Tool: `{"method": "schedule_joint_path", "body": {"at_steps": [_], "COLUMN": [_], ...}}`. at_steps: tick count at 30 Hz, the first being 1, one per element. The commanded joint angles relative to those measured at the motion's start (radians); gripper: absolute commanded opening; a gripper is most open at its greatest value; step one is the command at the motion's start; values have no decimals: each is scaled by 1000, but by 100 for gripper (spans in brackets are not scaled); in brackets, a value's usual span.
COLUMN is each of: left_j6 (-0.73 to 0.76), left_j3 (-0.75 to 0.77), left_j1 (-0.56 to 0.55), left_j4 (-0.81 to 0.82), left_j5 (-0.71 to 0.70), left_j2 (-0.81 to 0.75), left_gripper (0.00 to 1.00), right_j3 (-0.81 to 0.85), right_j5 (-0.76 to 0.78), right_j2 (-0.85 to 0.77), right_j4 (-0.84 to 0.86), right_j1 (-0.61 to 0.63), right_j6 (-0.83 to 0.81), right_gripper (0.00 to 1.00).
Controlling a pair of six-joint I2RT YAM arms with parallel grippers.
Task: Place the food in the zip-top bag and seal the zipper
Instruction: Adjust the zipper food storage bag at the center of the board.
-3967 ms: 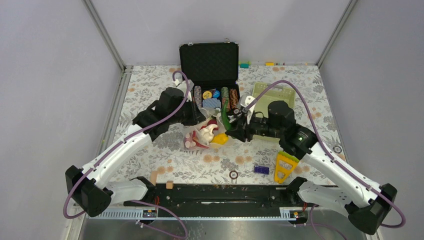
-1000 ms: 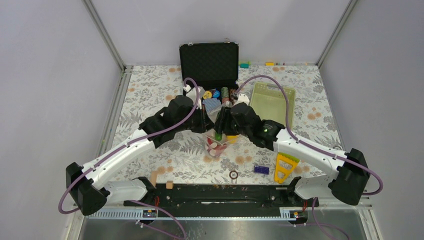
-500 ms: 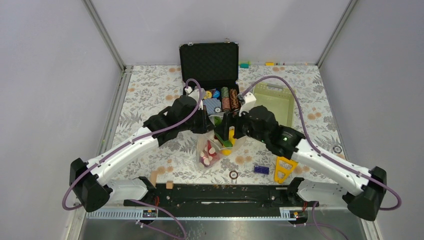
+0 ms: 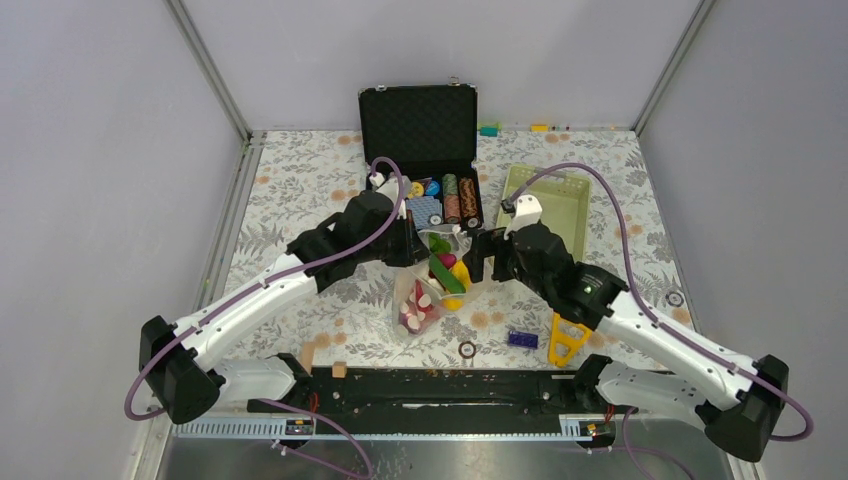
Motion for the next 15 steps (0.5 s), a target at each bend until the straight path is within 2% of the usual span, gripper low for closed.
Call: {"method": "schedule_joint_path", "body": {"at_steps": [1,4,7,11,15], "left_j6": [-5,-6,-6,-7,-9], "left_j3": [31,27,26,26,12], "left_j1": [4,5,5,4,4], "left_j4": [72,71,67,67,87], "left_j5": [6,-2,-10,-13,0], "left_j2": [-33,-38,-39,-34,-40], "left_gripper": [0,0,0,0,0], "right_j3": [-16,-29,-48,-63,-1], "right_j5": [-45,-116,-189,-205,-255], "right_j2": [72,108,121,121,134], "right_j4": [-28,4,44,68,72], "right_j1": [-93,-121,-122,-122,-122], "right_j6": [67,76,71,63,-17], "right_gripper": [93,83,66,25,5]}}
